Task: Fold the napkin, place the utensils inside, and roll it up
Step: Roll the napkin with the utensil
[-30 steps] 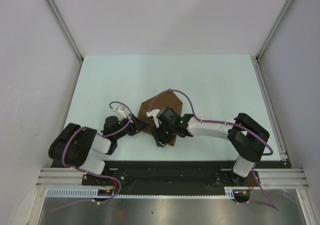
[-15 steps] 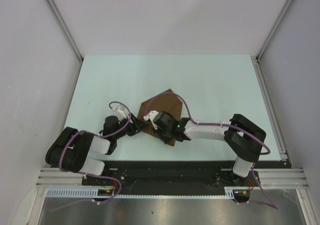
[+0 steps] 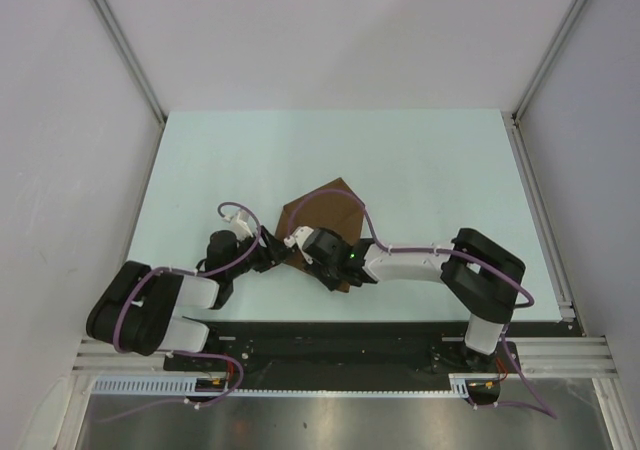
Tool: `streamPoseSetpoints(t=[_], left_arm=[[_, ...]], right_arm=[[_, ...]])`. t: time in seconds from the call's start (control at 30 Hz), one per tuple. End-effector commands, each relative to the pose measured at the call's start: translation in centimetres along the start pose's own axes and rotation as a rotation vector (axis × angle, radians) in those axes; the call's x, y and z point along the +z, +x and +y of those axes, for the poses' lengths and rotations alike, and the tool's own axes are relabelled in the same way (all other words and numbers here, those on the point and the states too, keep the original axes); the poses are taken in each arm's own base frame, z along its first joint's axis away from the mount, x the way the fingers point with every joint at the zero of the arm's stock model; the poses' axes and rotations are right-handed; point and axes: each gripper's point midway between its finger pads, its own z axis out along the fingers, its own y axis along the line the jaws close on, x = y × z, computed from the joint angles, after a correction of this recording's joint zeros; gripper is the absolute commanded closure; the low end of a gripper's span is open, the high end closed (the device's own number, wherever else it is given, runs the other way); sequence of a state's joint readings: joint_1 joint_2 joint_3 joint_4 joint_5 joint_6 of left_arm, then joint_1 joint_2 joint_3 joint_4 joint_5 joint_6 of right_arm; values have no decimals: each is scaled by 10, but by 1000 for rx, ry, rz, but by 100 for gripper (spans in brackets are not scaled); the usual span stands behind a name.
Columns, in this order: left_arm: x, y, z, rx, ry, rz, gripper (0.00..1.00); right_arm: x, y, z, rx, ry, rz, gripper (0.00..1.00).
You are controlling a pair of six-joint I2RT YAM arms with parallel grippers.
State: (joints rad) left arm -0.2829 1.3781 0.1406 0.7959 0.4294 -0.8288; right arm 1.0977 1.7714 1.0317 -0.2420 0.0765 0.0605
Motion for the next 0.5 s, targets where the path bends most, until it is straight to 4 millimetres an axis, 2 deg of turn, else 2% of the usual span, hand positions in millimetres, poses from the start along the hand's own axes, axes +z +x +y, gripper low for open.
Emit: streamPoseSetpoints(t=[0.0,0.07,0.17,0.2,0.27,0.3,0.4,0.47], left_arm=[[-1,-5,15,22,-72,-16,33],[-1,-7,14,27,-73,-15,30],[-4,-17,10,41,-73,-36,26],[-5,-23,6,57,-68,-53,25],[-8,-25,8,59,-86,-53,23],[-10,-29,5,76,-78,-67,23],[-15,-31,7,107,-106,-71,21],[-20,-33,8,137,-125,-76,20]], right_arm=[[17,27,-2,21,21,118,98],[15,32,5,39,-36,152,100],[5,25,26,82,-177,172,100],[-1,16,38,111,-250,169,100],[-9,11,43,158,-311,194,100],[-15,1,53,186,-379,190,100],[-19,-4,57,253,-467,219,100],[-16,-9,51,307,-493,225,100]])
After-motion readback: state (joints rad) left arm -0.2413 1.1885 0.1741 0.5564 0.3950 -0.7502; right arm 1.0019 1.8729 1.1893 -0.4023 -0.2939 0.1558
